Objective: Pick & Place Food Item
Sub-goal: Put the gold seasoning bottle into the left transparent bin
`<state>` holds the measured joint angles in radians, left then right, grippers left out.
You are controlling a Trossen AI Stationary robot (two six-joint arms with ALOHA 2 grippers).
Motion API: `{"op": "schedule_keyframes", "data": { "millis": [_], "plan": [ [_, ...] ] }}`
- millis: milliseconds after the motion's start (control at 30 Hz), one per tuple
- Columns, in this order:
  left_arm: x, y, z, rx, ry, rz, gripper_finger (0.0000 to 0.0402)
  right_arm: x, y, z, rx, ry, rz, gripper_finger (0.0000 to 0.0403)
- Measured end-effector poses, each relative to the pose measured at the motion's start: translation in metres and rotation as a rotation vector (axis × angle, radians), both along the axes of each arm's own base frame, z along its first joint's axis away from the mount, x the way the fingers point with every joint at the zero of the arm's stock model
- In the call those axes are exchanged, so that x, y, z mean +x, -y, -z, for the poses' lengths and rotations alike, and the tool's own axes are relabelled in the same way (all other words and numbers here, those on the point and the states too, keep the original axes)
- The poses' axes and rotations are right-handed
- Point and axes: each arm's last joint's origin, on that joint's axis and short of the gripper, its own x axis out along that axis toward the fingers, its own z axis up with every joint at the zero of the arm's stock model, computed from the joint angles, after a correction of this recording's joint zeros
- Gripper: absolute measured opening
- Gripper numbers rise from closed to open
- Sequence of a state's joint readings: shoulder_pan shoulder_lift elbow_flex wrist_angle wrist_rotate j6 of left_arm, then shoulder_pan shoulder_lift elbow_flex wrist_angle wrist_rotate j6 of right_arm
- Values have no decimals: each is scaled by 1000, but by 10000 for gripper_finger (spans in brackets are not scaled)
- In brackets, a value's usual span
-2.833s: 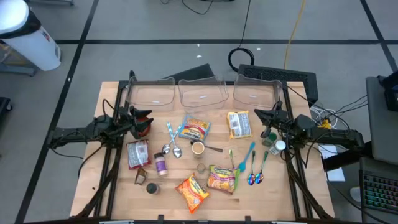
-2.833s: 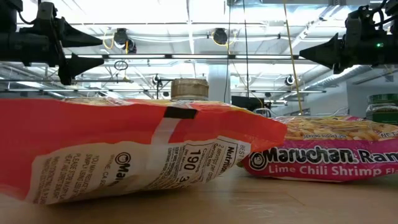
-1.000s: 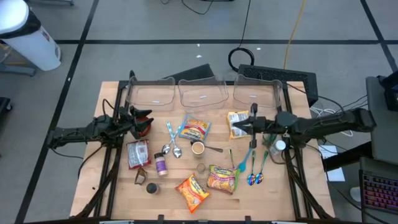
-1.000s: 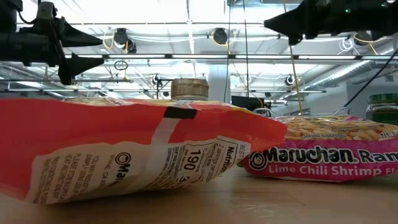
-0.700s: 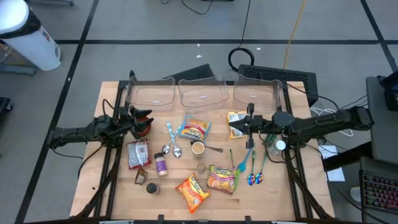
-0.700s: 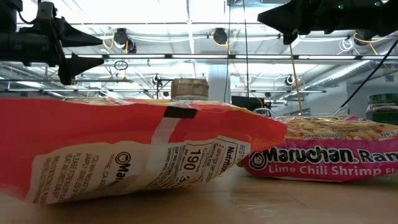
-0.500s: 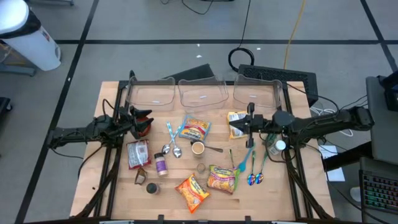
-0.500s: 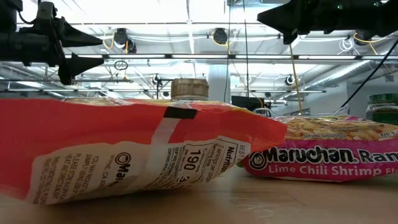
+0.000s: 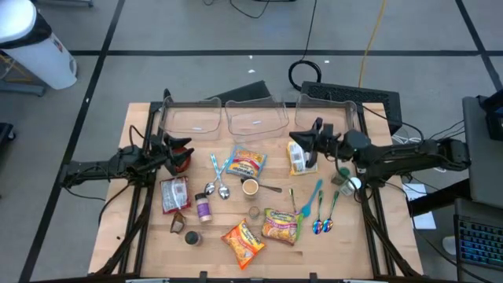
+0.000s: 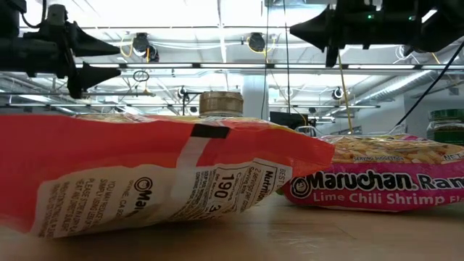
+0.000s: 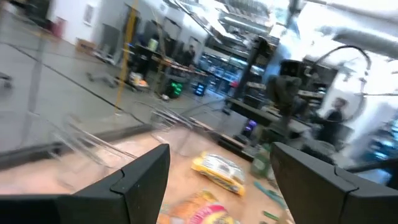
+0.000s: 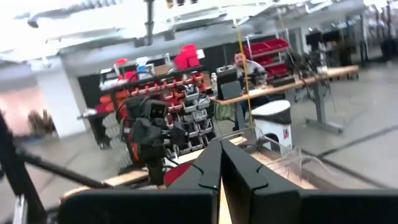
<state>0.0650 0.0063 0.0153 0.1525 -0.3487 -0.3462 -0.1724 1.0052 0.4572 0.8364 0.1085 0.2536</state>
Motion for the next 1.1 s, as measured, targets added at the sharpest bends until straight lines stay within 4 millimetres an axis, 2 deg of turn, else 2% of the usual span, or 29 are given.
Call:
{"op": "schedule_keyframes", "data": {
  "millis": [400, 533, 633, 867, 1100],
  "plan": [
    [-9, -5, -19, -362, 413, -134, 283, -2, 7, -3, 100, 62, 9, 0],
    [-12, -7, -24, -366, 475, -189, 283, -2, 7, -4, 178, 106, -16, 0],
    [-14, -6, -29, -324, 495, -143, 282, -3, 7, -7, 267, 157, -42, 0],
    [-19, 0, -61, -131, 379, -16, 282, -4, 7, -9, 364, 211, -74, 0],
    [-16, 2, -104, -60, -88, 27, 282, -4, 7, -11, 363, 231, -79, 0]
  ]
}}
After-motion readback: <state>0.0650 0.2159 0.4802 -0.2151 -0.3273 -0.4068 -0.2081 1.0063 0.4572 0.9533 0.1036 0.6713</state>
